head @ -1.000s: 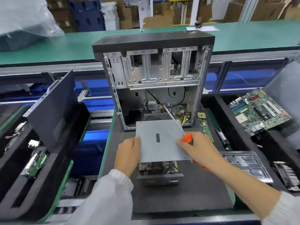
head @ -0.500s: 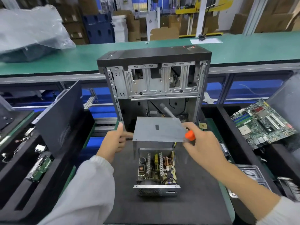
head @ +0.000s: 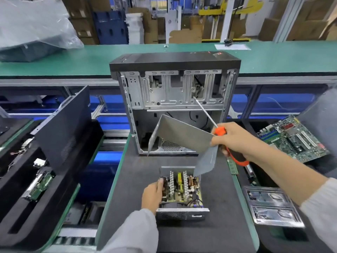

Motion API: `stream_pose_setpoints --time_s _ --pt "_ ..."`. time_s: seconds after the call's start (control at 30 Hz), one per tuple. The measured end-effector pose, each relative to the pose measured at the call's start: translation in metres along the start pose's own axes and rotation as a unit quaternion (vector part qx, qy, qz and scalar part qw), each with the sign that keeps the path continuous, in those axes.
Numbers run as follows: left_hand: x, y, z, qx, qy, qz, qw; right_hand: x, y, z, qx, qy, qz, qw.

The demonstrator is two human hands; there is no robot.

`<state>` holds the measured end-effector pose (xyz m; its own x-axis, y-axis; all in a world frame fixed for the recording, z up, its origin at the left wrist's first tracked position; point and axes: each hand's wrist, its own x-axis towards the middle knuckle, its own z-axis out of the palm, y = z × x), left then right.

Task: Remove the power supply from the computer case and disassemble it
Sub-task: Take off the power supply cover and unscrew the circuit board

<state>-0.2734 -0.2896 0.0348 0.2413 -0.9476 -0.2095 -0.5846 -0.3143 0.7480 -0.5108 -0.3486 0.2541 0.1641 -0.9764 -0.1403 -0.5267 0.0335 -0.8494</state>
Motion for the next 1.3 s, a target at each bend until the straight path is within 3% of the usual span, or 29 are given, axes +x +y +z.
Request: stream_pose_setpoints --time_s 0.2,0.27,0.47,0.53,0.77,0.9,1.07,1.3 --pt "-0.021 0.043 0.06 0.007 -0.04 0.034 0.999 0.028 -0.029 0.025 -0.008 -0.09 0.031 0.995" --pt "-0.019 0.046 0.06 -0.048 -0.059 0.034 0.997 0.036 -0.032 0.035 -0.018 -0.107 0.03 0.994" --pt "0.005 0.001 -0.032 -0.305 0.1 -0.096 0.942 0.061 -0.028 0.064 -0.034 -0.161 0.046 0.985" --pt "0.007 -0.013 -0.054 -0.334 0.134 -0.083 0.929 0.068 -0.023 0.072 -0.036 -0.167 0.058 0.984" --pt "0.005 -0.036 -0.072 -0.218 0.202 -0.021 0.955 0.09 0.001 0.101 -0.017 -0.175 0.127 0.976" --pt "0.007 -0.049 -0.08 0.012 0.221 -0.038 0.974 0.094 0.019 0.119 -0.005 -0.14 0.167 0.976" --pt "0.019 -0.041 -0.087 0.226 0.135 -0.034 0.964 0.092 0.034 0.13 -0.008 -0.094 0.158 0.983" --pt "0.025 -0.023 -0.083 0.279 0.076 -0.055 0.956 0.078 0.05 0.16 -0.154 -0.099 0.112 0.977"
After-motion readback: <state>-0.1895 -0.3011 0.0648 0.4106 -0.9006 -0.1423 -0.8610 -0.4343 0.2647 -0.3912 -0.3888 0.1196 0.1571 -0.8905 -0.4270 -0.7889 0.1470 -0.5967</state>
